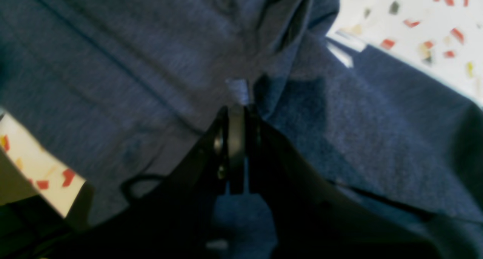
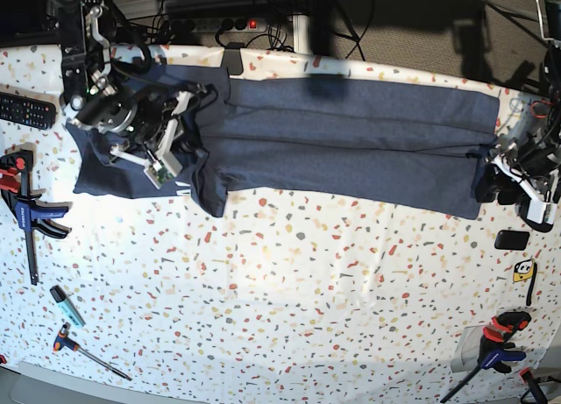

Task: Fold the T-shirt properly
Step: 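Lift the collar end with the right gripper and fold it toward the hem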

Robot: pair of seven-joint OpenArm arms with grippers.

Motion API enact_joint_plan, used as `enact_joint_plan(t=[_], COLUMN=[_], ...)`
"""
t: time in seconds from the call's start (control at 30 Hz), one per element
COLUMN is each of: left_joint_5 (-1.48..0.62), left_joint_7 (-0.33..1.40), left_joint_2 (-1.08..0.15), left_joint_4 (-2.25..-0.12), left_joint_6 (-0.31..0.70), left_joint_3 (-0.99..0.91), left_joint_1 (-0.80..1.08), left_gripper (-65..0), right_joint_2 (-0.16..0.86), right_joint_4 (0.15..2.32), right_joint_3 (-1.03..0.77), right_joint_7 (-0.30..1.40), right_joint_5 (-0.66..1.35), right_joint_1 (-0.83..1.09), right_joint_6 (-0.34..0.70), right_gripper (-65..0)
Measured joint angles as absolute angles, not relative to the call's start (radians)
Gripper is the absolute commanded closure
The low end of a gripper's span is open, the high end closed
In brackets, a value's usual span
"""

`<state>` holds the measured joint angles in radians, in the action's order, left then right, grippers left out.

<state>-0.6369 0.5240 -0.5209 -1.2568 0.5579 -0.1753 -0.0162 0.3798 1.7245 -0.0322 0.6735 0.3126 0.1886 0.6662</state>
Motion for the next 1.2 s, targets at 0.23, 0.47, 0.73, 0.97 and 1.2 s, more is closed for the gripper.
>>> enact_joint_plan(t=[0.23,0.47,0.73,0.97,1.2], left_joint_5=[-0.637,-0.637,-0.638,-0.638,-0.638], left_joint_7=[0.524,0.524,0.524,0.524,0.524], left_joint_2=[-0.521,-0.521,-0.521,-0.521,-0.521], left_joint_4=[-1.257,-1.257,-1.257,-1.257,-1.257], left_joint_6=[0.558,0.558,0.558,0.558,0.559], left_joint_3=[-0.175,-0.175,-0.175,-0.175,-0.175], left_joint_1=[-0.016,-0.016,-0.016,-0.016,-0.016], left_gripper=[-30.9,-30.9,-30.9,-30.9,-30.9], right_joint_2=[0.38,0.38,0.382,0.382,0.382], right_joint_4=[1.792,1.846,1.846,1.846,1.847], right_joint_3=[-0.032,-0.03,0.094,0.119,0.118], right_joint_7=[0.655,0.654,0.648,0.628,0.636], right_joint_5=[0.364,0.369,0.322,0.293,0.412], right_joint_1=[0.263,0.301,0.337,0.335,0.323], right_joint_6=[0.667,0.666,0.667,0.666,0.666], right_gripper=[0.0,0.0,0.0,0.0,-26.1])
